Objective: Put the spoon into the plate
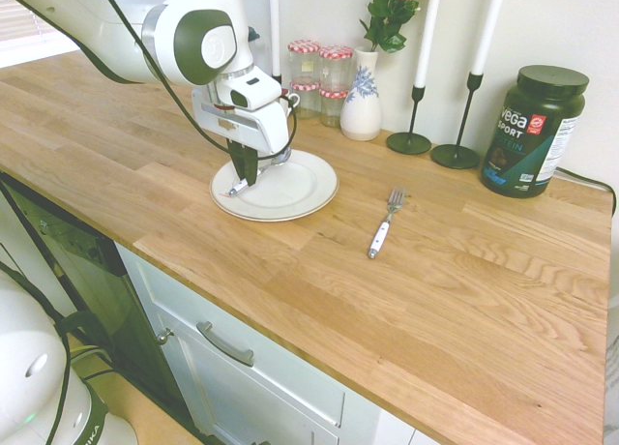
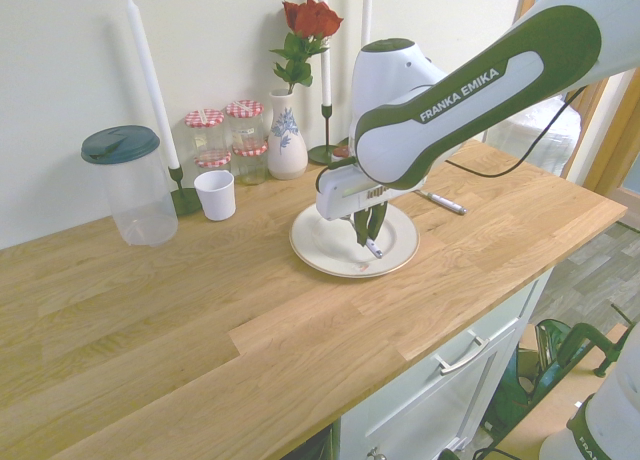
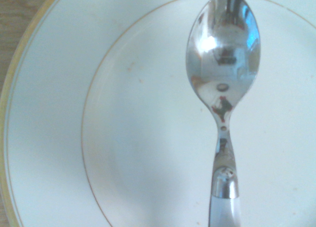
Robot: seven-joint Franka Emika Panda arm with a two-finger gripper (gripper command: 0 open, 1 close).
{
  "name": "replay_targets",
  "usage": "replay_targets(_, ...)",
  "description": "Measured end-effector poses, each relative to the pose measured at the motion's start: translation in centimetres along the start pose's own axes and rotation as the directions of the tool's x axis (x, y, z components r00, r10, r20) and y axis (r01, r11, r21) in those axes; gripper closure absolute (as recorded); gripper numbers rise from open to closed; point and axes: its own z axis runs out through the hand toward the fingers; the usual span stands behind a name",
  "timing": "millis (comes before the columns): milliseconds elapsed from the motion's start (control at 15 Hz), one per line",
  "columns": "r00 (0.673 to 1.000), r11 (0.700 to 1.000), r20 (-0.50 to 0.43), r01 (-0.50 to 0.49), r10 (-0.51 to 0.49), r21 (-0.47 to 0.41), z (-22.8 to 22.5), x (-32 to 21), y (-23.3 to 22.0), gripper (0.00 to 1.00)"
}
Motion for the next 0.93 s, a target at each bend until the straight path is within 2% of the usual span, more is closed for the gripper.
replay_targets(733, 1.0, 0.999, 0.012, -0.012, 0.012, -0.031, 2.1, 0.7, -1.7, 1.0)
replay_targets(800, 1.0, 0.999, 0.011, -0.01, 0.01, -0.031, 2.1, 0.6, -1.7, 0.0)
replay_targets(933, 1.0, 0.999, 0.01, -0.01, 0.01, -0.033, 2.2, 0.5, -1.8, 0.0)
